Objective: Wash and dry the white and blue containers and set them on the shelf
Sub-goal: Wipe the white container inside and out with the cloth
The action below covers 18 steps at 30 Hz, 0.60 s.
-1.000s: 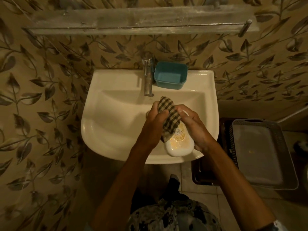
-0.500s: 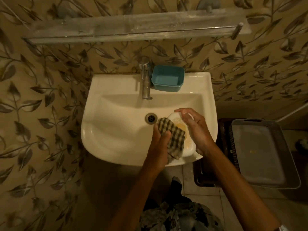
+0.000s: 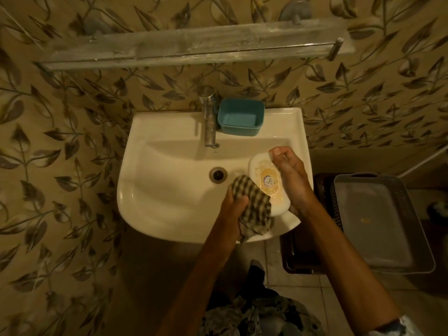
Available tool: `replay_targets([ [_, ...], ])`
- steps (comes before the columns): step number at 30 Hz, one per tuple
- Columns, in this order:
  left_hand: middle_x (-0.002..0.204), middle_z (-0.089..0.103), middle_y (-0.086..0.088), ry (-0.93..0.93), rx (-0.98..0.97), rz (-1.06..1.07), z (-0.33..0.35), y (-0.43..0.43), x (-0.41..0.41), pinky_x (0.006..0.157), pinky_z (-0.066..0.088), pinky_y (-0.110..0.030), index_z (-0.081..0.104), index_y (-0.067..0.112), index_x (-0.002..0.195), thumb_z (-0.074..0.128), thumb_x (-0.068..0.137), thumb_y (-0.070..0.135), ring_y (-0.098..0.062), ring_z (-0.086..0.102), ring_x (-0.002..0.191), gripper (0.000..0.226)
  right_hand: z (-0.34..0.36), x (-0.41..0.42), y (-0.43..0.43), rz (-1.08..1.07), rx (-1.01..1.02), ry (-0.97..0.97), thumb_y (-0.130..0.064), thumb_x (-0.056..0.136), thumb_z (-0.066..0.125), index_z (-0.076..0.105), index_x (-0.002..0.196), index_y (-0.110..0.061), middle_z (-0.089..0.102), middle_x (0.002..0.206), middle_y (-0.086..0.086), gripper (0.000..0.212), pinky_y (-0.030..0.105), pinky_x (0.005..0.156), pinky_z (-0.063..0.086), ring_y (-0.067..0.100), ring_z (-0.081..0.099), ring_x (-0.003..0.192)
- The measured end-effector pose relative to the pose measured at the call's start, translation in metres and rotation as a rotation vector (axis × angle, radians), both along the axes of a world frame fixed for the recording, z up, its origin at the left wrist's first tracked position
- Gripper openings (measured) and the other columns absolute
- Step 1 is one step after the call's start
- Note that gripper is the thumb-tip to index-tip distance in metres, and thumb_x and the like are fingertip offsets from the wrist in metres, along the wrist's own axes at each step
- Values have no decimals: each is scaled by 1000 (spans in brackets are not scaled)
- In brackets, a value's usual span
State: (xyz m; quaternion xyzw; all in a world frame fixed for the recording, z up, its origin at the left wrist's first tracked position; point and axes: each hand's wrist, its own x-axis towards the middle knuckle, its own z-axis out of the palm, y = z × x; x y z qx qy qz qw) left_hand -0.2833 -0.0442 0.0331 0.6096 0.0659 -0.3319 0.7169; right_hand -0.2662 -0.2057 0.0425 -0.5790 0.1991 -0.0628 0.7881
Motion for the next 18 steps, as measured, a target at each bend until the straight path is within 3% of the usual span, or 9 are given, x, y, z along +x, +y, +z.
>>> replay_targets([
  [4, 123, 61, 3, 10, -8, 42, -5, -3, -12, 82, 53, -31, 47, 40, 121, 52, 78, 36, -13, 63, 108, 44, -1, -3, 2, 17, -62, 14, -27, 98, 51, 58, 90, -26, 65, 86, -7, 10, 28, 69, 52, 9, 63, 79],
  [6, 128, 57, -2, -40, -11, 73, 4, -3, -2, 87, 53, -36, 41, 33, 132, 49, 79, 36, -19, 60, 114, 54, -3, -7, 8, 75, -133, -3, -34, 95, 53, 57, 89, -27, 65, 93, -4, 10, 32, 79, 51, 14, 62, 89],
  [9, 135, 49, -14, -108, 97, 65, 18, -2, 22, 96, 49, -49, 25, 21, 146, 46, 77, 42, -29, 55, 117, 75, -2, -14, 17, 314, -169, -30, -40, 92, 54, 57, 91, -22, 69, 92, -8, 18, 22, 78, 52, 9, 65, 91],
  [12, 137, 46, -14, -165, 238, -56, 29, 2, 46, 87, 52, -40, 31, 24, 144, 45, 74, 47, -29, 55, 116, 75, 1, -17, 22, 417, -106, -6, -47, 87, 54, 53, 104, -20, 70, 99, -8, 32, 17, 76, 51, 5, 66, 95],
  [14, 138, 46, -12, -117, 227, -107, 32, 5, 51, 92, 50, -45, 34, 26, 142, 48, 72, 47, -29, 54, 117, 75, 6, -16, 20, 378, -149, 52, -65, 79, 48, 49, 114, -24, 63, 109, -10, 54, 11, 76, 49, -3, 61, 98],
  [16, 136, 49, -10, -90, 230, -148, 32, 11, 49, 100, 46, -50, 35, 26, 142, 49, 73, 46, -28, 54, 118, 73, 6, -14, 15, 327, -282, 134, -82, 71, 32, 45, 120, -28, 57, 107, -13, 74, 17, 76, 47, -2, 57, 97],
  [18, 134, 52, -8, -78, 224, -203, 28, 18, 41, 102, 44, -49, 33, 24, 143, 49, 75, 45, -25, 54, 118, 73, 3, -12, 8, 301, -384, 192, -81, 77, 20, 45, 121, -29, 57, 96, -8, 73, 24, 73, 43, 7, 58, 89],
])
